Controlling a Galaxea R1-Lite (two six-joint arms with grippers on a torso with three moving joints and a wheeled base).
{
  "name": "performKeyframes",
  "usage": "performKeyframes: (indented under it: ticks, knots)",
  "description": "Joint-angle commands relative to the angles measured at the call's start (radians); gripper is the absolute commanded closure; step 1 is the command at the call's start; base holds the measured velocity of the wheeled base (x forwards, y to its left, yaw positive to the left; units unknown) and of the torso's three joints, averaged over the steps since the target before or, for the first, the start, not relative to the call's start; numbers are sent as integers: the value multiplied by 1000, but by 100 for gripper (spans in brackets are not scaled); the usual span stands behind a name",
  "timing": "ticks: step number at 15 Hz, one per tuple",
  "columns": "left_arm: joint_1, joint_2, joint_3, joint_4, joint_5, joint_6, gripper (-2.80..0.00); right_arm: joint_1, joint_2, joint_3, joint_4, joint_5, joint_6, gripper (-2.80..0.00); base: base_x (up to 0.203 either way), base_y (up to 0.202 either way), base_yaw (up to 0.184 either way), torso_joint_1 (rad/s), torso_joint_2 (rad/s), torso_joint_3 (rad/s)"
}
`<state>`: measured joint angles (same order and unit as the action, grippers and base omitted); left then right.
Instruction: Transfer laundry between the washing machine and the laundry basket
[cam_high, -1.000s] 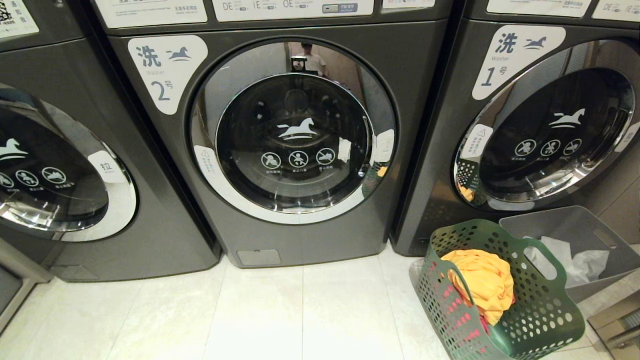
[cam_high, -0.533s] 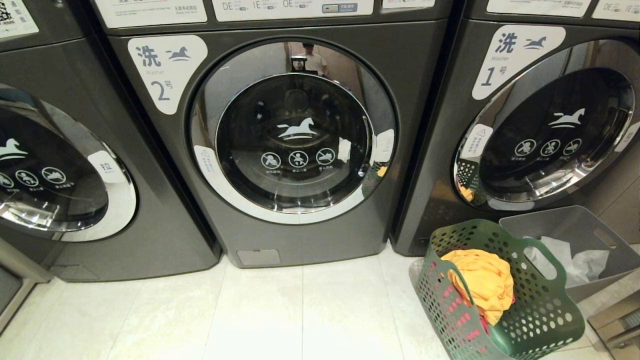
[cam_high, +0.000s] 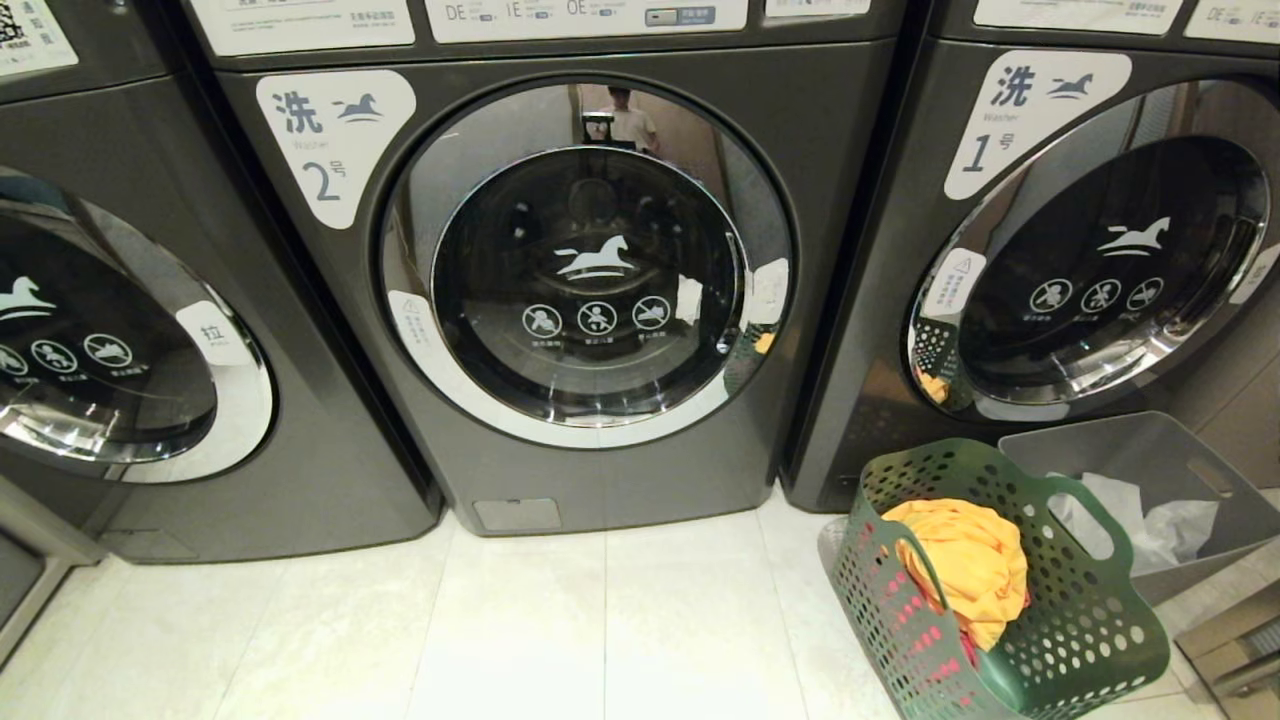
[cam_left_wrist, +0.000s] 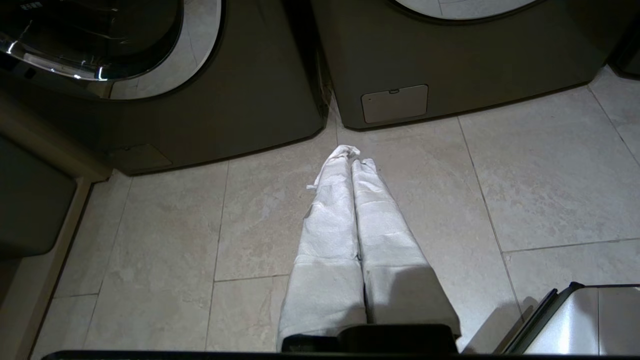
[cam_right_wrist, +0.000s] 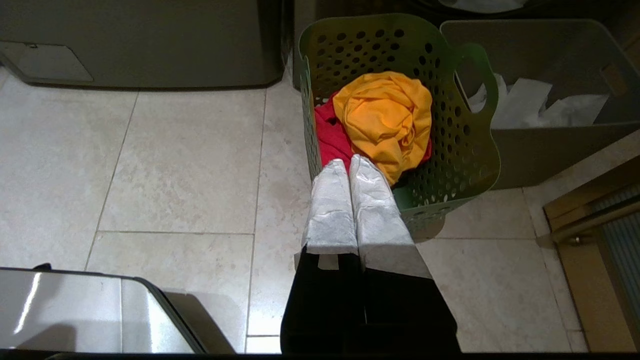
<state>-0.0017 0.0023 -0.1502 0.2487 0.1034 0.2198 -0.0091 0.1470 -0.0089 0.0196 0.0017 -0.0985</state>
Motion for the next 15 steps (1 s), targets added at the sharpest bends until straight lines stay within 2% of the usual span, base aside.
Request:
performKeyframes:
  ticks: [1, 3, 13, 14, 15]
  knots:
    - [0, -1, 0, 1, 1, 1, 0, 4, -94, 1, 0, 9, -25, 0, 0, 0, 0, 0, 0, 0]
    - [0, -1, 0, 1, 1, 1, 0, 5, -153, 7, -13, 20, -47, 0, 0, 0, 0, 0, 0, 0]
    - [0, -1, 1, -3, 0, 2, 0, 6, -145, 9, -13, 26, -53, 0, 0, 0, 0, 0, 0, 0]
    - [0, -1, 31, -33, -7, -1, 0, 6, -147, 9, -13, 26, -53, 0, 0, 0, 0, 0, 0, 0]
    - [0, -1, 71, -124, -30, -9, 0, 6, -145, 9, -13, 26, -53, 0, 0, 0, 0, 0, 0, 0]
